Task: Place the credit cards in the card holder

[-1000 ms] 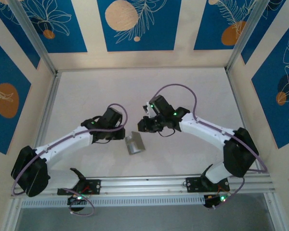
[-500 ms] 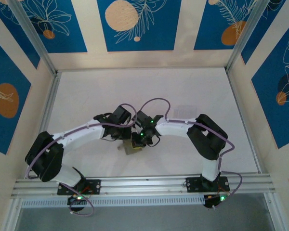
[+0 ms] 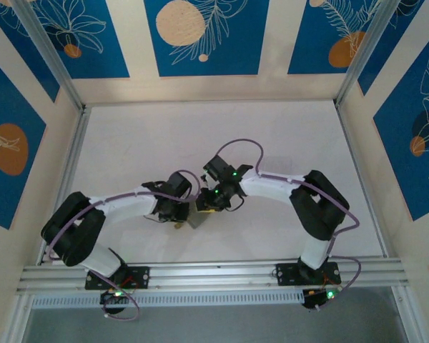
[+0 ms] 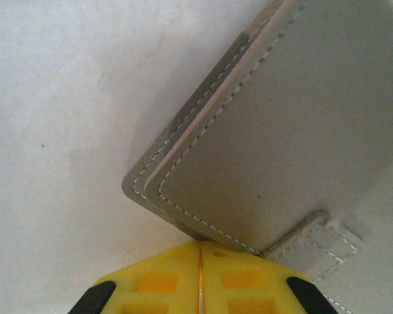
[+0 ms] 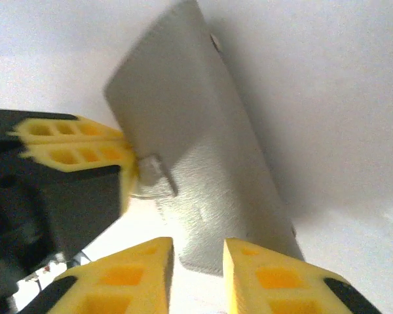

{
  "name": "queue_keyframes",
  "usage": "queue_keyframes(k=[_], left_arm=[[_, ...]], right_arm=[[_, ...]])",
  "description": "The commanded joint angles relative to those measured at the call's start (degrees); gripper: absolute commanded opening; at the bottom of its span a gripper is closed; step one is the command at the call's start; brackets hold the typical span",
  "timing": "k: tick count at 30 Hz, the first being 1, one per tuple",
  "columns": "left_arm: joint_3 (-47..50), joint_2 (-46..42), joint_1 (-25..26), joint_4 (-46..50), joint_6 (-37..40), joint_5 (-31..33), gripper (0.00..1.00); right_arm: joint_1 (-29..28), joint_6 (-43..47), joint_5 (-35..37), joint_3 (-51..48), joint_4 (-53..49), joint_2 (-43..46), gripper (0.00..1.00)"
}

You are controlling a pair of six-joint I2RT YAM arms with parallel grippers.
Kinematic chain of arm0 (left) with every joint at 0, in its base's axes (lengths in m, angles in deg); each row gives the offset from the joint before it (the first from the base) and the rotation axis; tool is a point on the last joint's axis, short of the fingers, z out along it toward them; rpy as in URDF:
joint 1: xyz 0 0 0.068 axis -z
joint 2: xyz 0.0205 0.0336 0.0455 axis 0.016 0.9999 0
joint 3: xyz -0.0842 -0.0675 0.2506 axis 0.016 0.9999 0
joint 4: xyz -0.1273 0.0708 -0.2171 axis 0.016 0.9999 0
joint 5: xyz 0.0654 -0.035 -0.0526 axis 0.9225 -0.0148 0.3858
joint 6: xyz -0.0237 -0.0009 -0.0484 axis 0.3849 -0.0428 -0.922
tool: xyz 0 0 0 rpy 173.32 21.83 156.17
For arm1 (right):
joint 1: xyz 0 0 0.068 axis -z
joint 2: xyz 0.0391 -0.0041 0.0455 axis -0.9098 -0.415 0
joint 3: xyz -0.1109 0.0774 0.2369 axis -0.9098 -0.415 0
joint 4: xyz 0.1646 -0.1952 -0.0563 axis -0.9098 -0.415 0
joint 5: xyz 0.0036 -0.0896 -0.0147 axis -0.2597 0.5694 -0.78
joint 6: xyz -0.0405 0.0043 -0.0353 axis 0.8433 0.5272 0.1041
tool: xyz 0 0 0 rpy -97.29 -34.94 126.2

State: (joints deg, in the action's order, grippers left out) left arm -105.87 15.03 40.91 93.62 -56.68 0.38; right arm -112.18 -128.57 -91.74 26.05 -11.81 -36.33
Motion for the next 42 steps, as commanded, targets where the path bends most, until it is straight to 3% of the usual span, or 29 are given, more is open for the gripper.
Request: queue_keyframes(k=[1,6,18,28,31,34,37,42], left_arm=[[2.58,2.30,0.45,-1.76,-0.55,1.19,0.08],[3.79,2.49,0.41,-2.57,-0.70,1.26,0.08],[5.98,2.73,0.45,-4.54,-1.34,1.11,0.07],[5.80,4.20,0.54,-6.82,-1.43,-0.37,0.07],[5.95,3.47,0.53,-6.77,-1.54,-0.39,0.07],[5.87,1.30,0.54,-5.82,-1.52,-0.15,0.07],[5.20,-3.18,0.37,-2.99,-1.20,1.62,0.13],[4.31,-8.77,-0.76,0.39,-0.21,3.62,0.20]], right_arm=[[1.53,1.86,-1.41,-1.30,-2.29,3.67,0.36],[2.96,6.30,-1.89,0.40,-2.44,-0.17,0.42],[4.48,8.51,-13.97,1.20,7.26,-7.83,0.45],[2.20,6.10,-20.67,1.42,12.42,-9.63,0.35],[1.79,5.79,-20.37,1.93,11.67,-9.98,0.21],[2.71,5.64,-17.03,0.52,9.65,-6.55,0.06],[4.66,6.34,-9.67,-1.25,3.53,0.79,0.00],[2.48,5.95,27.43,5.98,-25.64,7.94,0.00]])
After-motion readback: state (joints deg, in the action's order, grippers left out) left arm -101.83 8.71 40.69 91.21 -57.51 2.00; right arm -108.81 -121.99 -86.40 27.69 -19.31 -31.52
